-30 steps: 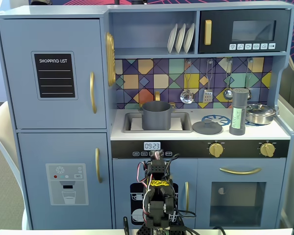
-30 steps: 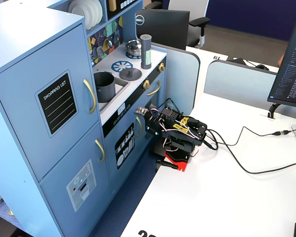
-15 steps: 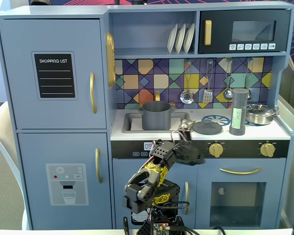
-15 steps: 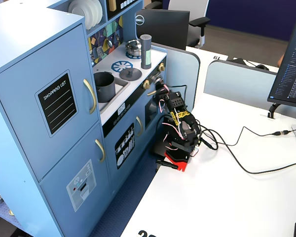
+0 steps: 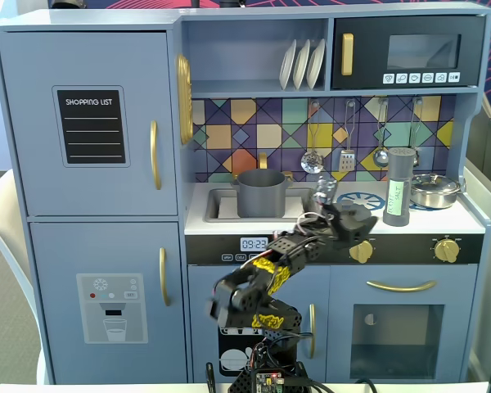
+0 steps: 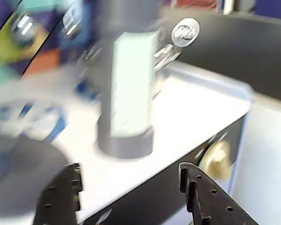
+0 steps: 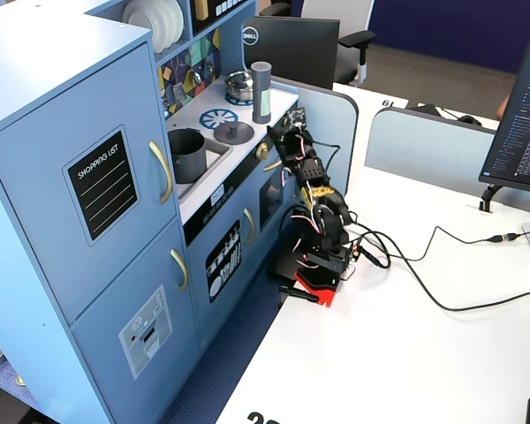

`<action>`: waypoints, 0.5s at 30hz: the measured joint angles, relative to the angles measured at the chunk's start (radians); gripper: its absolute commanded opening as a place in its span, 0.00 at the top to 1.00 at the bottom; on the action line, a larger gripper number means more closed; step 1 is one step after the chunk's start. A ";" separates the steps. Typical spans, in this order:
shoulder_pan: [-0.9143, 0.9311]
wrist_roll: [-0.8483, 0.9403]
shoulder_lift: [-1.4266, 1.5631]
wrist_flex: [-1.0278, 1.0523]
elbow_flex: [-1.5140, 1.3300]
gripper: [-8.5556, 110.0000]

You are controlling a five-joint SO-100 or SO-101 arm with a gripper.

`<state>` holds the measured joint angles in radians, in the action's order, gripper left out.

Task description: Put salt in the gray recipient

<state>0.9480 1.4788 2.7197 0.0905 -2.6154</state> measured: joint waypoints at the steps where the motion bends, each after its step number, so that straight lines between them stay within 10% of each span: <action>1: 0.009 -0.008 -0.032 -0.021 0.015 0.65; 15: 0.006 -0.067 -0.460 -0.193 0.299 0.58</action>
<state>0.9541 1.4113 2.2596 -0.1028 -2.3163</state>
